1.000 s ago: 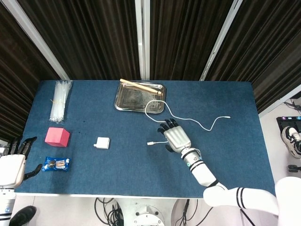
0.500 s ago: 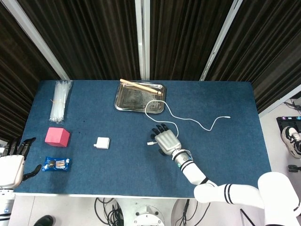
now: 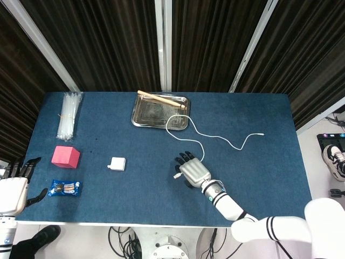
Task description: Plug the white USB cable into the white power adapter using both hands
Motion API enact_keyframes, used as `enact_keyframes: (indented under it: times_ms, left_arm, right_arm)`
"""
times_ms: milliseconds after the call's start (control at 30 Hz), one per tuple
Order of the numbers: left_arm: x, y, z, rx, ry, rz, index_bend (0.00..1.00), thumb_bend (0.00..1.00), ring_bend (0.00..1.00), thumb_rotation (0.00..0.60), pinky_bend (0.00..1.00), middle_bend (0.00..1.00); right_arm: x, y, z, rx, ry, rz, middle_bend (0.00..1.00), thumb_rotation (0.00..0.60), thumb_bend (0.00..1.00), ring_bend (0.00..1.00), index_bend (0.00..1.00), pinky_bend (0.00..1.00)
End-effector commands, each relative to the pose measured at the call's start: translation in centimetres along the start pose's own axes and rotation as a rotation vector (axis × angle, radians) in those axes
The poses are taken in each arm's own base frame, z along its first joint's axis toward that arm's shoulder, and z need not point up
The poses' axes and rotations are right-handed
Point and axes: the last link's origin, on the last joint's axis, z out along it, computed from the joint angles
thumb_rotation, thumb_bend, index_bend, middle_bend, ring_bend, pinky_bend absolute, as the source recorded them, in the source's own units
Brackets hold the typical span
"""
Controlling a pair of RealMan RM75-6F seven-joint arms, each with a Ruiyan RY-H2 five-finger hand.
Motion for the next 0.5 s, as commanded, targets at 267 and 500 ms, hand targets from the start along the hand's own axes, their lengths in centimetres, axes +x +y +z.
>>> enact_keyframes:
  times_ms: [267,500]
  left_arm:
    - [-0.1,0.3,-0.1,-0.002,-0.001,-0.003,0.11,0.21,0.02,0.6,0.0,0.15]
    - [-0.1,0.4,-0.1,0.003,-0.005,0.0,0.11,0.21,0.02,0.6,0.0,0.15]
  right_arm:
    - [0.1,1.5,-1.6,0.015,0.076,0.023,0.19,0.6,0.31,0.0,0.42,0.0]
    - [-1.2,2.0,-0.5,0.055,0.106,0.038,0.22,0.6,0.31,0.02,0.43,0.0]
